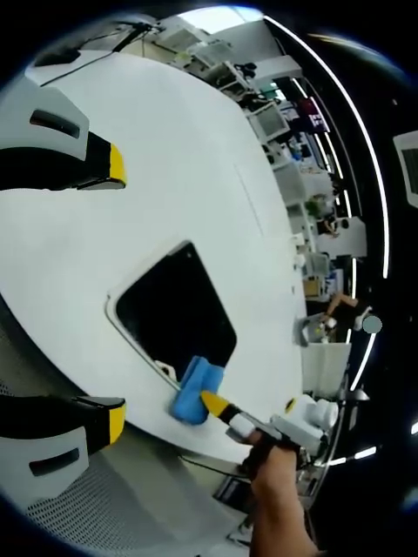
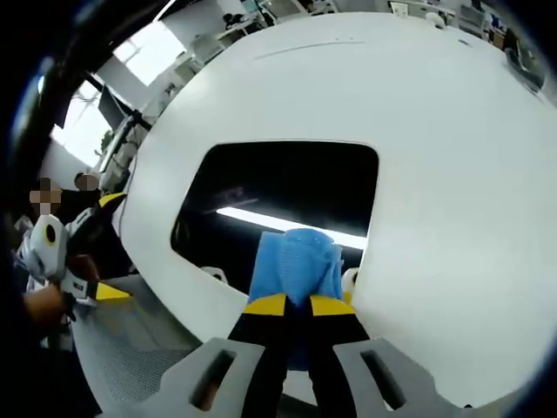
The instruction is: Wipe the mirror surface with the cleaning cloth until all visible marks leave the cleaned area.
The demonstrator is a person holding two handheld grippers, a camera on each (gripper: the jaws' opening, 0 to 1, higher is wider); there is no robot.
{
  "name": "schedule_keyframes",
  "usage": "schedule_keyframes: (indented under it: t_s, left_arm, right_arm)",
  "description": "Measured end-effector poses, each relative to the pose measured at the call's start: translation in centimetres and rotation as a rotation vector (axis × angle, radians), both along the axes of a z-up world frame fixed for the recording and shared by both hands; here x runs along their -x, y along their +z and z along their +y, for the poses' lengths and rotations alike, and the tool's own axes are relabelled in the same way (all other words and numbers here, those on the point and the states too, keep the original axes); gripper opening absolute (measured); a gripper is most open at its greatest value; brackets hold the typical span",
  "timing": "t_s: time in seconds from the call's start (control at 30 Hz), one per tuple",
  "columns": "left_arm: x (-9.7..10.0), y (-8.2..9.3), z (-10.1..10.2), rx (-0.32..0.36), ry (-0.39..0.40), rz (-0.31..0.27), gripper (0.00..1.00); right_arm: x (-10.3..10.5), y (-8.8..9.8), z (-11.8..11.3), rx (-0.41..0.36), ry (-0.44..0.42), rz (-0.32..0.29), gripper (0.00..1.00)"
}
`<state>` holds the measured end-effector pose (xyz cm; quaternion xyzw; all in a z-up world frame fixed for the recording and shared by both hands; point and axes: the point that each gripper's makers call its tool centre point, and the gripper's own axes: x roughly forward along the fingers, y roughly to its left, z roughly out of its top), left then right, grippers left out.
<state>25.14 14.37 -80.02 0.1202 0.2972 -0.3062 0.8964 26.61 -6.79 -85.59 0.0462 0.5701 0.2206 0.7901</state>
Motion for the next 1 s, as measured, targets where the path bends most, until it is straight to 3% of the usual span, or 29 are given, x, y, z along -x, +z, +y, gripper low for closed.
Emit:
schedule_keyframes:
  t_s: [0.33,1.0]
  left_arm:
    - [0.0,0.0,0.0,0.0,0.0,-0.002,0.99]
    - [0.0,0.0,0.0,0.004,0.002,-0.002,0.99]
  right_arm:
    - [-0.3,0.1,-0.1,0.013,0.0,0.002,0.02]
    - [-3.3,-0.3,-0.3,0.059,0.0,-0.015,0.02]
